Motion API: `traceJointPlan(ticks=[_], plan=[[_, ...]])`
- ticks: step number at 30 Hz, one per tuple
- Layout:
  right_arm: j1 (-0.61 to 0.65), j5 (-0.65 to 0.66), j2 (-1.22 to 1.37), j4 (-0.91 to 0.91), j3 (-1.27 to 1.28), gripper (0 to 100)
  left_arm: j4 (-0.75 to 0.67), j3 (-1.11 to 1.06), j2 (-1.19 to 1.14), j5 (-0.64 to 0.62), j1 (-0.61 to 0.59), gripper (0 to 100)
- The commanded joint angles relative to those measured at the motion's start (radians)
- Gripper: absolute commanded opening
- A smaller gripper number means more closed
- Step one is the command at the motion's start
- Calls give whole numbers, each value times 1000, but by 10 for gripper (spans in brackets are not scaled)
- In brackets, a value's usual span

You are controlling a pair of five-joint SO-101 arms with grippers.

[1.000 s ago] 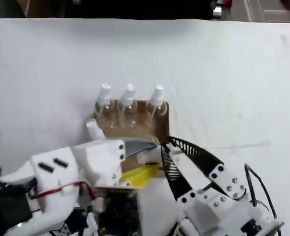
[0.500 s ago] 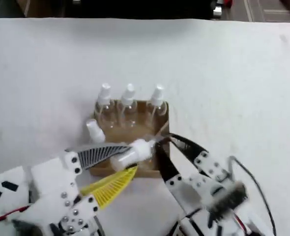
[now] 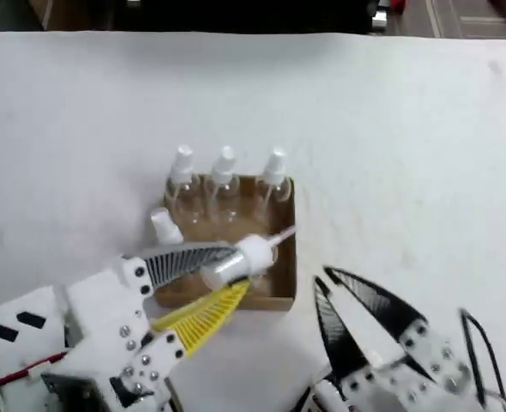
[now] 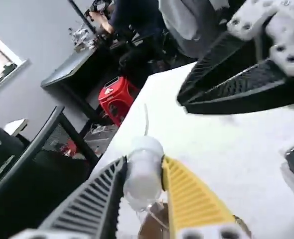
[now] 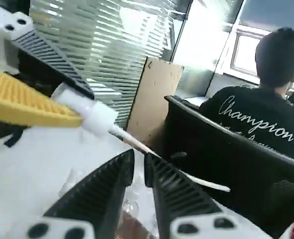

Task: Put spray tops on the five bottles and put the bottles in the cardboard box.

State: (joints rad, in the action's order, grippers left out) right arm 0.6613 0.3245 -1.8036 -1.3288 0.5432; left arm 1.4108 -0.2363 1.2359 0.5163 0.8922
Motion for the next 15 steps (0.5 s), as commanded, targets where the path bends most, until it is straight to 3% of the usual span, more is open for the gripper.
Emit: traceJointPlan(ticks=[1, 5, 9, 12, 15], plan=[[-2, 236, 2, -105, -63, 17, -20, 66, 1, -15, -179, 20], [-61, 270, 4, -151, -54, 17, 51, 143, -68, -6, -263, 20], [-265, 264, 4, -113, 86, 17, 203, 353, -213, -6, -315, 20], [-447, 158, 4, 33, 293, 17, 358, 589, -317, 31, -317, 20], [-665, -18, 4, 228, 505, 17, 382, 715, -406, 29, -352, 20]])
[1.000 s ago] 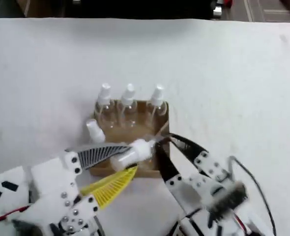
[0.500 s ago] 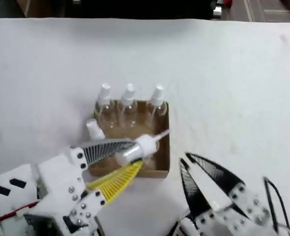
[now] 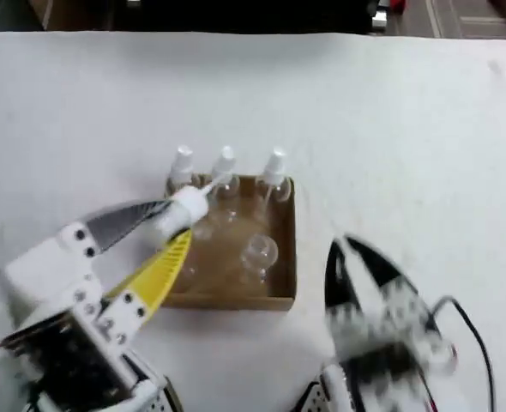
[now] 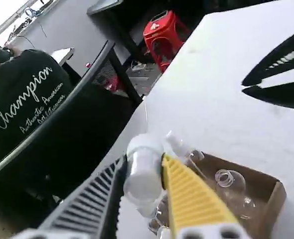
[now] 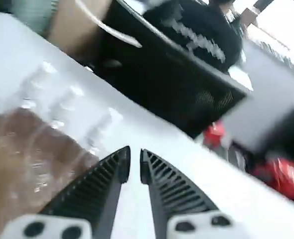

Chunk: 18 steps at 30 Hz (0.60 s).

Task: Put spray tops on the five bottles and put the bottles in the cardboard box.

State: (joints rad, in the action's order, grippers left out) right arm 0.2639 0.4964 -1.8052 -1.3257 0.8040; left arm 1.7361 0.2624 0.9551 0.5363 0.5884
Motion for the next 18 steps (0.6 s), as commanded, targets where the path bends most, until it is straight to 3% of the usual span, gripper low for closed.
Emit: traceJointPlan(ticks=[1, 5, 10, 13, 18], plan=[[-334, -261, 5, 283, 304, 17, 57, 224, -147, 9, -85, 20], [-478, -497, 5, 495, 545, 20, 57, 199, -234, 12, -130, 20], [-476, -489, 5, 742, 744, 19, 57, 195, -311, 12, -130, 20], [-476, -489, 5, 757, 758, 21, 55, 195, -311, 9, -116, 20], [-447, -491, 5, 762, 760, 21, 55, 186, -318, 9, 12, 20]])
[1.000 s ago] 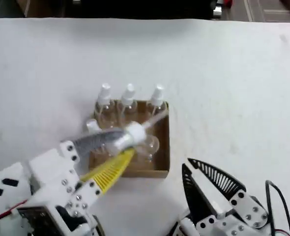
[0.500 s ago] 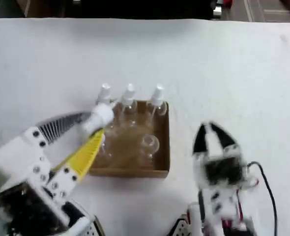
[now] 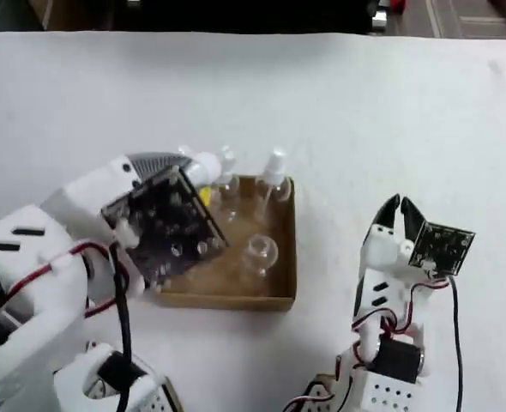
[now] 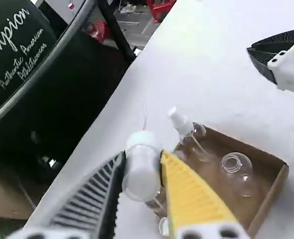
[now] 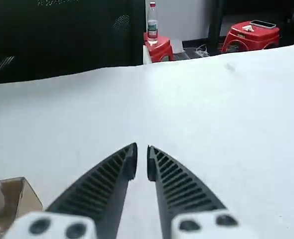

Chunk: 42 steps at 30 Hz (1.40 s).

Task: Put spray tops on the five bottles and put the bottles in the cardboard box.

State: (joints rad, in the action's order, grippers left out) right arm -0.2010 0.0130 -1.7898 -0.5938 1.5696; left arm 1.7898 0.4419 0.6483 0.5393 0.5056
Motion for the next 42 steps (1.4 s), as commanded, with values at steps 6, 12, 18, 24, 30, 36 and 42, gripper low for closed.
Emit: traceJointPlan(ticks=[6, 12, 18, 24, 30, 36, 42], plan=[[54, -6, -12, -2, -147, 21, -5, -68, -13, 14, 234, 20], [206, 123, -12, -191, -528, 21, -60, -83, -13, 14, 246, 20], [723, 766, -12, -424, -709, 21, -69, -57, 7, 18, 245, 21], [725, 842, -12, -547, -732, 74, -60, -49, 25, 44, 254, 21], [711, 835, -12, -542, -738, 293, -54, -58, 21, 54, 323, 21], [825, 835, -10, -539, -721, 293, -91, -138, -16, 54, 383, 21], [866, 827, -10, -532, -710, 293, -112, -153, -31, 57, 381, 21]])
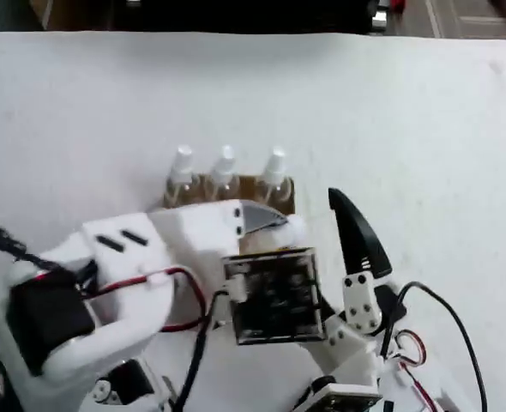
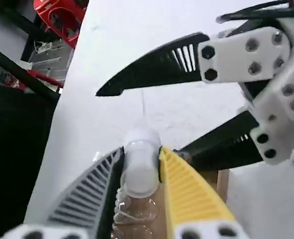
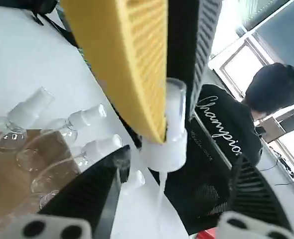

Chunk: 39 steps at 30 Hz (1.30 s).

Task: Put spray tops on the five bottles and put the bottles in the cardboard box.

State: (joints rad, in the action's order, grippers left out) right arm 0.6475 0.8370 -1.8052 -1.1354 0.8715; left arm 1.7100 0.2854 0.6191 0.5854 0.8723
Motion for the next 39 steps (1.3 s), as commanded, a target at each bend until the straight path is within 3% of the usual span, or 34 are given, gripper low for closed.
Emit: traceJointPlan(ticks=[1, 4, 8, 12, 18, 30, 33, 35, 39], plan=[[19, -17, 5, 22, -11, 293, -32, 3, -2, 11, 15, 21], [38, -75, 10, 30, -8, 271, -32, 3, -2, 11, 15, 21], [41, -74, 5, 58, 6, 159, -32, 3, -2, 11, 15, 21], [39, -80, 5, 56, 6, 136, -28, 2, -2, 11, 15, 21], [39, -81, 5, 65, 5, 12, -44, -95, -2, 11, 16, 21], [35, -81, 7, 65, 8, 16, -110, -158, 5, 3, 16, 25], [35, -83, 5, 65, 8, 16, -109, -152, 7, -29, 12, 125], [35, -83, 5, 65, 8, 16, -109, -109, 7, -127, 2, 215], [35, -83, 7, 65, 6, 16, -103, 2, -1, -172, -39, 236]])
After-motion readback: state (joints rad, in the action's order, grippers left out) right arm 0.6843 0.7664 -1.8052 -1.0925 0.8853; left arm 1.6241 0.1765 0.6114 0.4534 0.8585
